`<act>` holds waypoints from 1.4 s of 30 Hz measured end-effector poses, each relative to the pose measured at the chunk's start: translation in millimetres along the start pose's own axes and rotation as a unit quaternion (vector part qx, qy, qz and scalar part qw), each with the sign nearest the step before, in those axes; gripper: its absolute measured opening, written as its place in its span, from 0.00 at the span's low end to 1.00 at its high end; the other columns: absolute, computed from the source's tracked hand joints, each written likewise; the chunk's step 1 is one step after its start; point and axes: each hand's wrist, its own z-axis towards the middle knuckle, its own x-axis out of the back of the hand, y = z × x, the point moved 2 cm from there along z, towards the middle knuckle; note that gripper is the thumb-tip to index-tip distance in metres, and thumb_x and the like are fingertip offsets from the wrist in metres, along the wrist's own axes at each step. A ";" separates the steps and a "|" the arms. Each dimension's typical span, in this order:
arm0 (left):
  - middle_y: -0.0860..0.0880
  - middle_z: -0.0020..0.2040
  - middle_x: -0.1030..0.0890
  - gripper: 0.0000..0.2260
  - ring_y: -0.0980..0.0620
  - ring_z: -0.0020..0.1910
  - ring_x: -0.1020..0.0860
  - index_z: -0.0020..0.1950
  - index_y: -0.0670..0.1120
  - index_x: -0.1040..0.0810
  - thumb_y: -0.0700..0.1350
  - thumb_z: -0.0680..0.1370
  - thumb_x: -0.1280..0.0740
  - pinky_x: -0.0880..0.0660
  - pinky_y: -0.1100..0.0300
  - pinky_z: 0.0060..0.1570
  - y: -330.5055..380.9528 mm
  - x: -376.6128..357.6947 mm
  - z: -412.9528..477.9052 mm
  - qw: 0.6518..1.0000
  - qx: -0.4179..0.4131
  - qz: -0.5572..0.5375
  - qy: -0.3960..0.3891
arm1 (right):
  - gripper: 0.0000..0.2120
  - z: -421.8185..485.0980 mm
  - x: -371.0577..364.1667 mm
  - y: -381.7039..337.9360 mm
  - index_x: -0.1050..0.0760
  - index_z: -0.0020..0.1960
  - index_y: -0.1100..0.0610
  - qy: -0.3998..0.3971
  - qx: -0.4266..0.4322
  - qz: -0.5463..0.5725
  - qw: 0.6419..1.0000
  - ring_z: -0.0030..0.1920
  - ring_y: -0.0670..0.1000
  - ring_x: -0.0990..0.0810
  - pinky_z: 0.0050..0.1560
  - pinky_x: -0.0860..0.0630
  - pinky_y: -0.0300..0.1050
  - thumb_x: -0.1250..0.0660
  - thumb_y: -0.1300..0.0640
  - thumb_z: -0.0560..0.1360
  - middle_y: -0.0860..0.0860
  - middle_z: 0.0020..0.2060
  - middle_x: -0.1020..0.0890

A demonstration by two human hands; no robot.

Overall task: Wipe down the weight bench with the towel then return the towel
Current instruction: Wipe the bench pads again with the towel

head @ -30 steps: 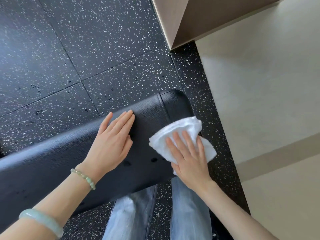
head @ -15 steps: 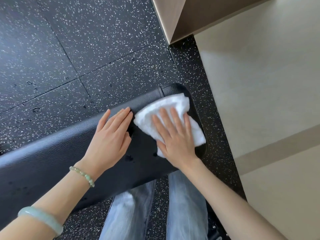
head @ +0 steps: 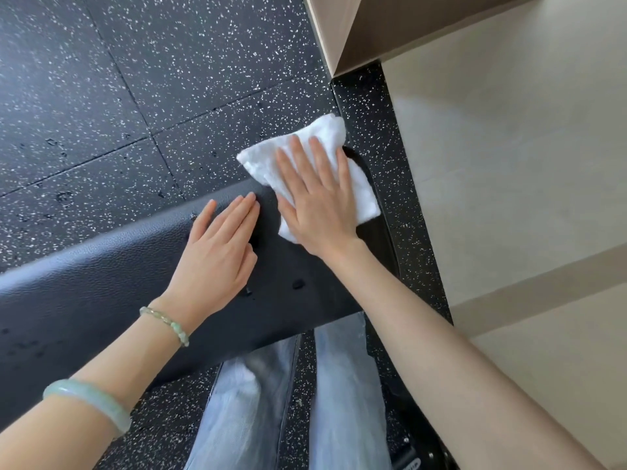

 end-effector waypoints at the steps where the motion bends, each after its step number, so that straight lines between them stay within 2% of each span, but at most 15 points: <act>1: 0.41 0.73 0.34 0.25 0.44 0.72 0.36 0.72 0.36 0.34 0.45 0.78 0.48 0.48 0.47 0.73 2.1 -0.9 -0.8 1.000 0.006 0.002 0.002 | 0.26 -5.0 -1.8 0.1 0.38 0.74 0.56 0.006 -0.001 0.002 1.000 0.74 0.58 0.40 0.72 0.51 0.60 0.48 0.47 0.78 0.54 0.74 0.37; 4: 0.41 0.74 0.35 0.25 0.44 0.72 0.36 0.73 0.36 0.35 0.46 0.78 0.48 0.49 0.46 0.74 9.5 -4.3 -3.4 0.999 0.035 -0.007 0.012 | 0.28 -50.4 -9.6 2.2 0.42 0.76 0.57 0.010 0.006 0.018 1.000 0.75 0.59 0.46 0.74 0.53 0.60 0.45 0.49 0.78 0.55 0.75 0.41; 7: 0.40 0.74 0.36 0.25 0.43 0.72 0.36 0.72 0.36 0.35 0.45 0.77 0.47 0.48 0.45 0.74 18.3 -7.7 -12.9 0.997 0.072 -0.012 0.024 | 0.32 -125.4 -19.1 2.2 0.47 0.77 0.57 -0.036 0.012 -0.003 0.999 0.76 0.59 0.52 0.73 0.54 0.61 0.44 0.48 0.76 0.55 0.76 0.47; 10: 0.40 0.74 0.36 0.25 0.44 0.72 0.36 0.73 0.35 0.35 0.44 0.77 0.48 0.49 0.46 0.74 31.2 -13.1 -31.4 0.992 0.121 -0.019 0.040 | 0.32 -173.7 -23.3 7.9 0.46 0.76 0.57 -0.069 0.041 -0.048 0.996 0.76 0.59 0.53 0.72 0.54 0.61 0.46 0.46 0.75 0.54 0.76 0.48; 13: 0.41 0.74 0.36 0.26 0.45 0.72 0.36 0.73 0.36 0.35 0.45 0.77 0.48 0.49 0.47 0.74 43.4 -23.3 -52.8 0.986 0.155 -0.029 0.042 | 0.31 -149.0 -18.7 15.1 0.46 0.76 0.54 -0.063 0.076 -0.044 0.994 0.75 0.59 0.50 0.71 0.55 0.61 0.47 0.44 0.75 0.54 0.75 0.46; 17: 0.41 0.74 0.35 0.25 0.44 0.72 0.35 0.73 0.36 0.35 0.43 0.77 0.47 0.49 0.47 0.74 58.0 -39.2 -76.4 0.982 0.182 -0.027 0.051 | 0.28 -59.0 -10.4 7.8 0.42 0.76 0.51 -0.022 0.096 -0.004 0.995 0.74 0.58 0.46 0.70 0.56 0.63 0.50 0.43 0.78 0.54 0.75 0.39; 20: 0.40 0.73 0.34 0.25 0.44 0.72 0.35 0.73 0.35 0.35 0.43 0.76 0.47 0.48 0.47 0.74 65.0 -47.2 -84.8 0.976 0.204 -0.032 0.069 | 0.28 -15.6 -1.3 -5.6 0.46 0.77 0.51 -0.037 0.070 -0.011 0.997 0.76 0.56 0.48 0.71 0.60 0.63 0.58 0.43 0.78 0.51 0.76 0.44; 22: 0.40 0.74 0.35 0.26 0.44 0.72 0.36 0.73 0.35 0.36 0.43 0.77 0.47 0.49 0.47 0.74 68.2 -52.4 -92.5 0.970 0.229 -0.042 0.068 | 0.28 -19.4 -2.5 -6.8 0.45 0.77 0.53 -0.020 0.069 -0.013 0.997 0.76 0.56 0.47 0.71 0.58 0.62 0.57 0.45 0.79 0.52 0.76 0.43; 25: 0.39 0.74 0.37 0.27 0.43 0.72 0.37 0.74 0.35 0.38 0.46 0.77 0.47 0.50 0.48 0.74 66.9 -58.5 -106.9 0.960 0.267 -0.047 0.070 | 0.28 -71.6 -14.5 0.7 0.43 0.76 0.56 0.006 0.110 0.002 0.994 0.75 0.58 0.45 0.72 0.52 0.63 0.51 0.46 0.79 0.55 0.75 0.41; 30: 0.38 0.74 0.37 0.29 0.43 0.72 0.38 0.74 0.36 0.39 0.51 0.78 0.46 0.50 0.48 0.73 55.7 -66.0 -132.0 0.945 0.321 -0.026 0.053 | 0.31 -159.6 -32.5 -1.9 0.52 0.77 0.53 -0.035 0.136 -0.018 0.990 0.76 0.58 0.49 0.72 0.54 0.64 0.47 0.44 0.78 0.53 0.76 0.48; 33: 0.39 0.74 0.37 0.30 0.42 0.71 0.36 0.74 0.35 0.39 0.53 0.78 0.46 0.48 0.46 0.73 47.9 -72.5 -140.5 0.942 0.333 -0.022 0.045 | 0.30 -142.5 -32.8 -8.5 0.48 0.76 0.51 -0.024 0.137 -0.029 0.990 0.75 0.59 0.47 0.71 0.54 0.65 0.46 0.44 0.77 0.54 0.75 0.45; 37: 0.38 0.74 0.37 0.30 0.41 0.71 0.35 0.74 0.35 0.39 0.53 0.78 0.46 0.48 0.46 0.73 38.7 -78.0 -147.1 0.938 0.343 -0.020 0.055 | 0.28 -66.2 -19.2 -38.7 0.42 0.76 0.51 -0.005 0.117 -0.017 0.993 0.74 0.59 0.43 0.71 0.53 0.64 0.48 0.44 0.78 0.55 0.74 0.39; 40: 0.38 0.74 0.37 0.30 0.42 0.71 0.36 0.74 0.35 0.39 0.53 0.78 0.46 0.48 0.46 0.73 33.6 -78.2 -148.4 0.941 0.334 -0.021 0.059 | 0.28 -14.2 -8.7 -61.4 0.51 0.77 0.49 -0.043 0.066 -0.023 0.997 0.76 0.56 0.52 0.72 0.59 0.62 0.56 0.44 0.79 0.52 0.77 0.48; 42: 0.38 0.74 0.37 0.29 0.42 0.71 0.37 0.74 0.35 0.39 0.52 0.78 0.46 0.48 0.46 0.73 31.1 -78.7 -150.3 0.944 0.322 -0.024 0.059 | 0.28 -16.1 -10.1 -63.8 0.51 0.78 0.51 -0.030 0.050 -0.026 0.998 0.76 0.56 0.52 0.73 0.58 0.62 0.57 0.44 0.80 0.52 0.77 0.48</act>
